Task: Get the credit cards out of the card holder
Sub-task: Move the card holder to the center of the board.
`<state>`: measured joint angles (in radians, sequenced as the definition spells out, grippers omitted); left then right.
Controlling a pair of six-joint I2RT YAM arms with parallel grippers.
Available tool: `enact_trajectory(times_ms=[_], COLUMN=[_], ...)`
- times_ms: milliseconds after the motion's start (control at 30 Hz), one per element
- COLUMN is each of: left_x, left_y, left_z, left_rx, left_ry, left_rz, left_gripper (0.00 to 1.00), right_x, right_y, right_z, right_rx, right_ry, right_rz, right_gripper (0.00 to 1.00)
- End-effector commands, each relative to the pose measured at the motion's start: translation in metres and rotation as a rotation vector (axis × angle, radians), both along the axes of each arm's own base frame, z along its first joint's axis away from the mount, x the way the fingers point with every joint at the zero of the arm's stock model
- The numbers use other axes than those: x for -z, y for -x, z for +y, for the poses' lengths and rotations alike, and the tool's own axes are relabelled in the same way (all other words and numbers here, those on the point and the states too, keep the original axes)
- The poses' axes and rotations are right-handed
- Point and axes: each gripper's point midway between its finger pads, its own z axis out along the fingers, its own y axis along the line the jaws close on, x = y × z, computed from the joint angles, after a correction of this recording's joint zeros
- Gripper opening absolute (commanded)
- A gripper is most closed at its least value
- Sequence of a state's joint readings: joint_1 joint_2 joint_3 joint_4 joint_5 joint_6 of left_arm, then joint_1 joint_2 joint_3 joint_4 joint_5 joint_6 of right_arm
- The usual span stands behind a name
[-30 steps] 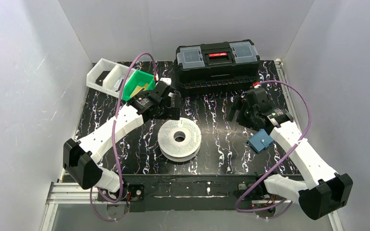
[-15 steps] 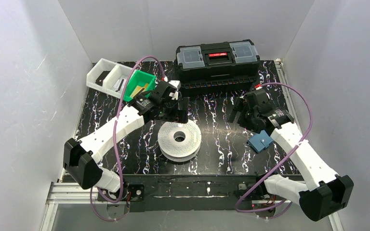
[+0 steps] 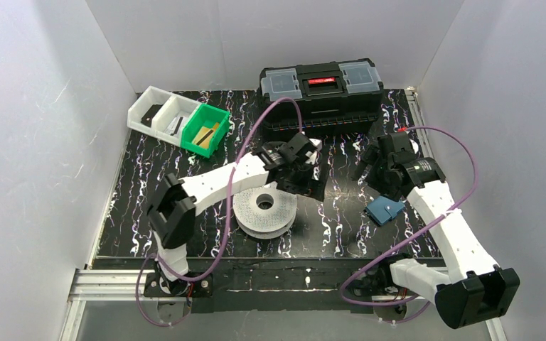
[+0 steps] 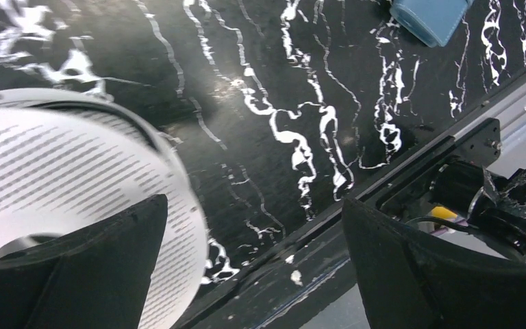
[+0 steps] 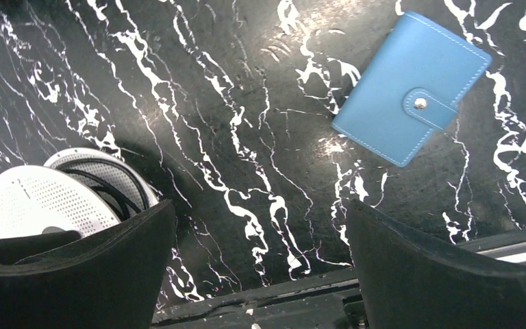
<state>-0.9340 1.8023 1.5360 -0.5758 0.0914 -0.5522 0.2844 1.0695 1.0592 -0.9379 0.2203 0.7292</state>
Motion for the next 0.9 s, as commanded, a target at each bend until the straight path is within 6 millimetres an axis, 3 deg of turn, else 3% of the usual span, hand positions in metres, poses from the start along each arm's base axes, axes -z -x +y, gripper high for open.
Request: enact_trajectory(times_ms=[0, 200, 367, 500, 700, 867], left_x=[-0.003, 0.033, 0.060, 0.065, 0.071, 0.069], left_y=[0.008, 0.011, 0.004, -0.003, -0.011, -0.012], left_z=[-0.036, -0.049, -0.023, 0.021, 0.115, 0.188], left_rx=[0.034, 0.045, -0.018, -0.108, -0.283, -0.409], left_ry=[0.070, 0.015, -0.111, -0.191, -0.255, -0.283], left_rz=[0.049, 0.102, 0.074, 0.048, 0.067, 0.068], left_gripper=[1.00, 0.99, 1.00, 1.00, 1.00, 1.00], right_x=[-0.012, -0.003, 0.005, 0.017, 0.046, 0.067], right_y=[0.003, 0.004, 0.005, 0.007, 0.012, 0.014], right_z=[-0.011, -0.013, -0.013, -0.013, -0.012, -0.023], right_rx=[0.037, 0.041, 0.037, 0.036, 0.059, 0.133], right_ry=[-0.018, -0.040, -0.048, -0.045, -0.079, -0.115], right_rz=[-0.027, -0.012, 0.013, 0.047, 0.136, 0.193], right_gripper=[1.00, 1.00, 1.00, 1.00, 1.00, 1.00])
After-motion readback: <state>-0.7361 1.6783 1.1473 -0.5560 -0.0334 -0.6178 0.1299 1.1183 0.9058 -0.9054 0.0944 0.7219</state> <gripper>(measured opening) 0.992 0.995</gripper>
